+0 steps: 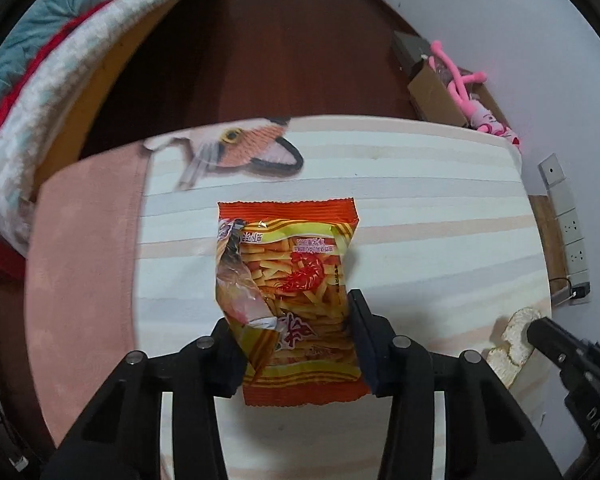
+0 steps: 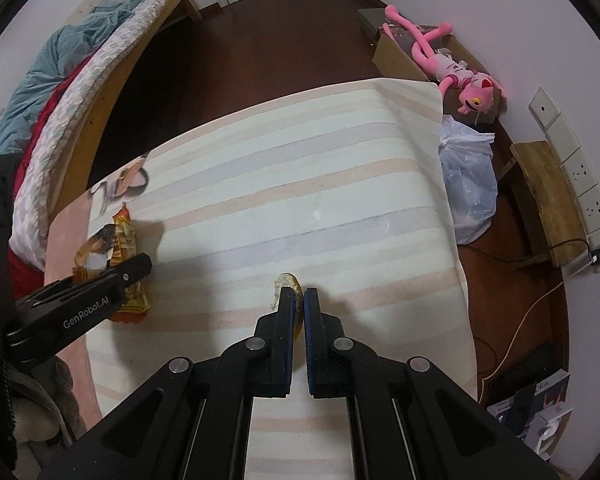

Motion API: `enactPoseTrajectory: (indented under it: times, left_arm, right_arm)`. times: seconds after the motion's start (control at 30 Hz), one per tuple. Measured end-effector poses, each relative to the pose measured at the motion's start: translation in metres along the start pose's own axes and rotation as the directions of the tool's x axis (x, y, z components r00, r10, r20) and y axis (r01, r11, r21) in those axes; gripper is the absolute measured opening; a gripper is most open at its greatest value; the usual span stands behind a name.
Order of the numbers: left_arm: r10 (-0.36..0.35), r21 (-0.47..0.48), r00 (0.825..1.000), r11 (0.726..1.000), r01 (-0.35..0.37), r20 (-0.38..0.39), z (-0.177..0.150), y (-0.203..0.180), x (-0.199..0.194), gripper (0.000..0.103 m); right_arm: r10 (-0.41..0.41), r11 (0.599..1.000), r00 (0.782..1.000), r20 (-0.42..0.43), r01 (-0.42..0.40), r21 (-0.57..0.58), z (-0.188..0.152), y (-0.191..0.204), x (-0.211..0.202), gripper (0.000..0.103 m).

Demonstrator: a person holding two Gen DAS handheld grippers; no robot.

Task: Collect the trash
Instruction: 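Carry chip bag and bread crust over the bin and open both grippers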

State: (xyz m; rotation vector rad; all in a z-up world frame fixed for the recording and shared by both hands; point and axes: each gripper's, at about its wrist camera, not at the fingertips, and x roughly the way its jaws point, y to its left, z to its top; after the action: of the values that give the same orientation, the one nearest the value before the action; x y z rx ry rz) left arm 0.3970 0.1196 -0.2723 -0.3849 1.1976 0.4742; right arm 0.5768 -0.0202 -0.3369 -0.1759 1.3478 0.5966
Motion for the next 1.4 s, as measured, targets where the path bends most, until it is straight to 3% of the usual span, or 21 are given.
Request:
enactPoseTrajectory:
  times: [0.23, 0.47, 0.7, 0.87, 1.03, 1.17, 1.27, 1.4]
  left_arm:
    - [0.020, -0.007, 0.988, 1.000, -0.019, 0.154, -0.038, 0.021, -0.075, 0.041]
    - [0.013, -0.059, 0.959, 0.998, 0.004, 0.282, -0.093, 0.067, -0.174, 0.041]
    - [0.074, -0.157, 0.934, 0.987, -0.020, 0.349, -0.158, 0.144, -0.246, 0.041]
    - [0.140, -0.244, 0.927, 0.968, -0.055, 0.348, -0.210, 0.214, -0.274, 0.041]
    - [0.202, -0.348, 0.932, 0.933, -0.089, 0.302, -0.261, 0.288, -0.275, 0.041]
    - [0.206, -0.439, 0.952, 0.894, -0.089, 0.226, -0.299, 0.352, -0.253, 0.041]
    - [0.183, -0.508, 0.969, 0.858, -0.074, 0.168, -0.322, 0.398, -0.229, 0.041]
    - [0.062, -0.614, 0.995, 0.789, -0.004, 0.073, -0.355, 0.466, -0.171, 0.041]
  right_arm:
    - [0.053, 0.997, 0.997, 0.059, -0.050, -0.055, -0.025, 0.018, -0.047, 0.005]
    - [0.139, 0.978, 0.982, 0.126, -0.117, -0.171, -0.063, 0.070, -0.120, 0.005]
    - [0.263, 0.932, 0.957, 0.126, -0.217, -0.291, -0.114, 0.151, -0.172, 0.005]
    - [0.360, 0.869, 0.930, 0.076, -0.305, -0.390, -0.160, 0.238, -0.189, 0.005]
    - [0.427, 0.789, 0.904, -0.025, -0.386, -0.478, -0.215, 0.335, -0.184, 0.005]
    - [0.425, 0.741, 0.899, -0.110, -0.415, -0.528, -0.256, 0.407, -0.156, 0.005]
    - [0.391, 0.724, 0.903, -0.176, -0.420, -0.547, -0.282, 0.453, -0.121, 0.005]
    - [0.306, 0.720, 0.918, -0.254, -0.397, -0.569, -0.309, 0.506, -0.056, 0.005]
